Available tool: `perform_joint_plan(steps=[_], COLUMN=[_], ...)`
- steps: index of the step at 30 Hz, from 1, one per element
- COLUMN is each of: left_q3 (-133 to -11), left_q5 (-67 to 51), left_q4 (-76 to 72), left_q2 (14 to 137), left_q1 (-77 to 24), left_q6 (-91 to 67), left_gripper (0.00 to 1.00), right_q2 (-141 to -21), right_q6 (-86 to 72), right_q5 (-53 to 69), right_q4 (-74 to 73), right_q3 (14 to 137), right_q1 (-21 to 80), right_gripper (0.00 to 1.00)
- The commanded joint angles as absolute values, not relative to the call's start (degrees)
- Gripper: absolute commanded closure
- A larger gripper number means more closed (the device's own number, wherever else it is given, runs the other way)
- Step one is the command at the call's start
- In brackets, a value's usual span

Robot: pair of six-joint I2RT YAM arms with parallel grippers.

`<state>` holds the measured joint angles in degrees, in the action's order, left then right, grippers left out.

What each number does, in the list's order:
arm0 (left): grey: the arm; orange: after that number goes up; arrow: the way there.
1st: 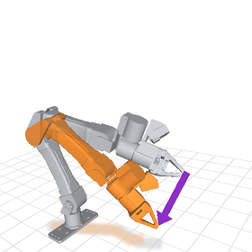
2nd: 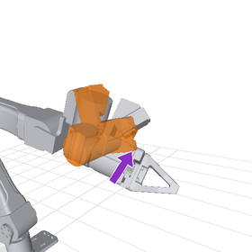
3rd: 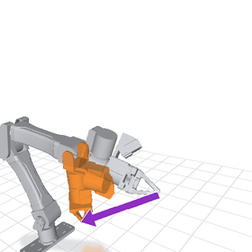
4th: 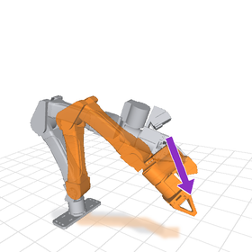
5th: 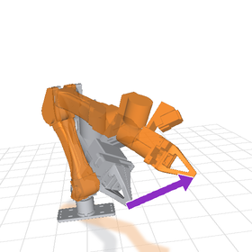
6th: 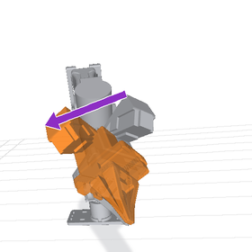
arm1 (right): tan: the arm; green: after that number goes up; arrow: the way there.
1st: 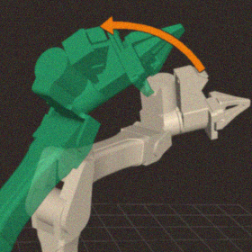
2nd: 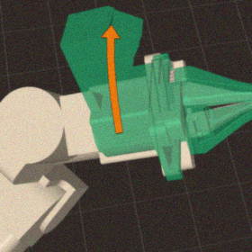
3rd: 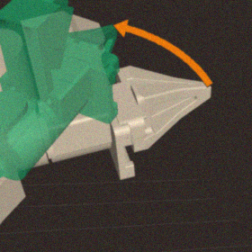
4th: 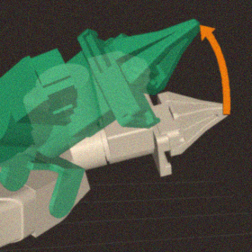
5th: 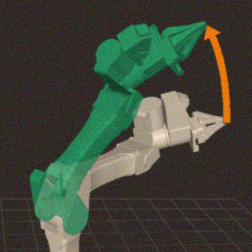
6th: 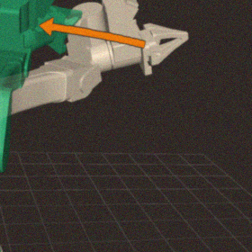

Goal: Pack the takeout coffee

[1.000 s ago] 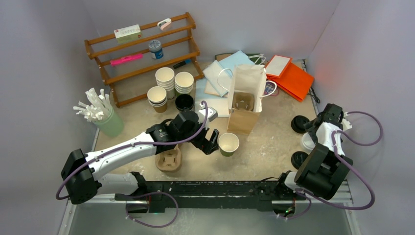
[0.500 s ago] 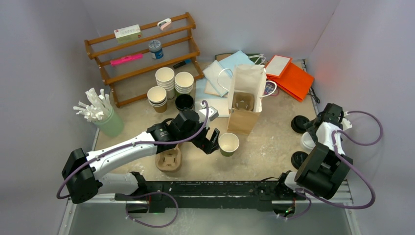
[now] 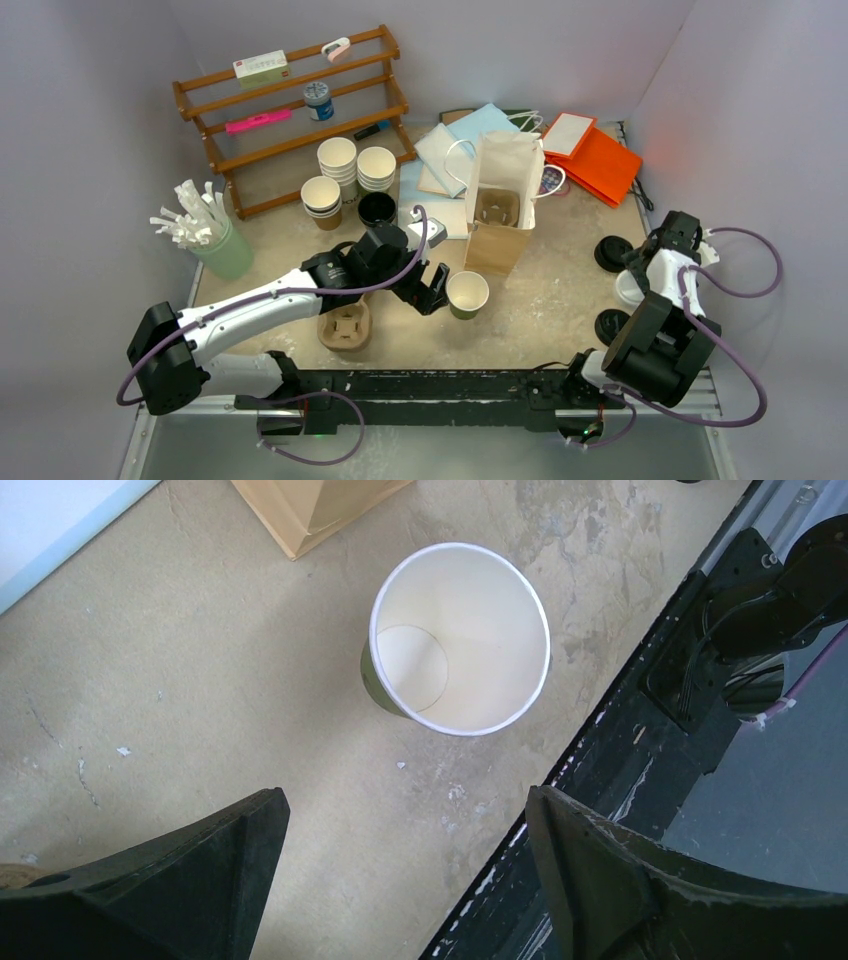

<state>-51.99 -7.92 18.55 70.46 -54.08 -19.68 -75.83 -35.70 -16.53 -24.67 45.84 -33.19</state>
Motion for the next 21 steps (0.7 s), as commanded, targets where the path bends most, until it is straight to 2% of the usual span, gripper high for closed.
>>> perform_joint_plan(steps=[1, 10, 16, 17, 20, 21], left_q3=[-54.16, -54.32, -54.51, -54.54, -54.69, -54.67], left_q5=[-8.96, -9.25, -9.68, -9.79, -10.08, -10.21], left_q4=[17.52, 16.59, 16.86, 16.89, 16.96, 16.96], left_q2=[70.58, 70.55, 70.44, 70.55, 70.73, 70.81], left_q1=[-54.31, -54.32, -54.32, -54.32, -54.27, -54.31], left_q6=[-18.46, -19.31, -18.88, -18.75, -18.42, -18.38], left_gripper=[0.06, 0.06, 0.06, 0.06, 0.06, 0.06], right_q2=[-75.45, -74.38, -74.70, -74.97, -76.53, -77.07], right_q6=[-36.65, -38.93, -39.26, -39.21, -38.03, -37.75], right_q5=[-16.34, -15.96, -15.78, -15.77, -14.26, -13.63], right_q4=[-27.37, -36.66, -36.87, -36.39, -34.11, -33.41], right_q3=[48.08, 53.60, 54.63, 54.59, 54.49, 54.54], right_q1=[-33.66, -33.66, -33.66, -33.66, -33.66, -33.66], right_gripper=[0.30, 0.30, 0.27, 0.25, 0.05, 0.02])
